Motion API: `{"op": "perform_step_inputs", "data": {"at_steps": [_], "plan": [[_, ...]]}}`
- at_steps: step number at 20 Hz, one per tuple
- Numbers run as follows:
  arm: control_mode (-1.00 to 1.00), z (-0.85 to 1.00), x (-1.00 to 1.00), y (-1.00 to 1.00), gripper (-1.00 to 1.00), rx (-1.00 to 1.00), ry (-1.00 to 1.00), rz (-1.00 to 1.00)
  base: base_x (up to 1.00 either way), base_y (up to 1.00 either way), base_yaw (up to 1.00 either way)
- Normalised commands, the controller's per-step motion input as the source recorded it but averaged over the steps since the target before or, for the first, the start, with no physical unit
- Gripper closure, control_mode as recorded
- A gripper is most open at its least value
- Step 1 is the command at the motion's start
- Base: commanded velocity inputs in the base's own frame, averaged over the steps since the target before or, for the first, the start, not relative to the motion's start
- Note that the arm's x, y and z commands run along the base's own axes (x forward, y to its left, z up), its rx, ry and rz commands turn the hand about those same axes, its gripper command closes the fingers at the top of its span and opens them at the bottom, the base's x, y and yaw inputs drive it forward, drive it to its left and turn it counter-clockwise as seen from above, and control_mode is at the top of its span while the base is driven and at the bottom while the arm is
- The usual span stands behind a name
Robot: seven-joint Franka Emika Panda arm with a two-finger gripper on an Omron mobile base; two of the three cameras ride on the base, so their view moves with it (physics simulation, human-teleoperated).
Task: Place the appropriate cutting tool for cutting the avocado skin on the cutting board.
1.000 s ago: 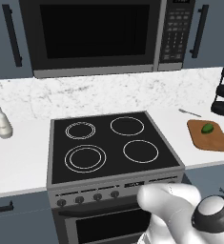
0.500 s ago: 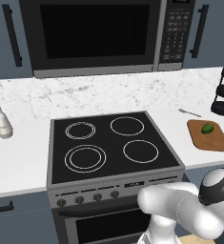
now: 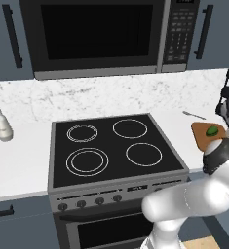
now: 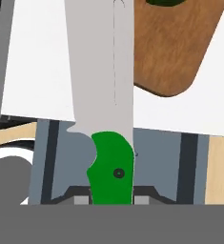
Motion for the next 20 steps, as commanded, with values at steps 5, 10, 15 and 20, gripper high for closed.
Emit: {"op": "perform_step_inputs", "data": {"at_steps": [5,10,15,20], "plan": [[-1.00,-0.41,0.62,-0.06,1.00,0.00,0.00,0.19,0.00,0.00,0.00],[-1.00,-0.56,0.48,-0.01,1.00,0.00,0.00,0.13,0.00,0.00,0.00],[-1.00,-0.26,0.55,-0.17,1.00,0.00,0.00,0.06,0.00,0.00,0.00],[-1.00,-0.16,0.59,-0.26,1.00,0.00,0.07,0.01,0.00,0.00,0.00]]}}
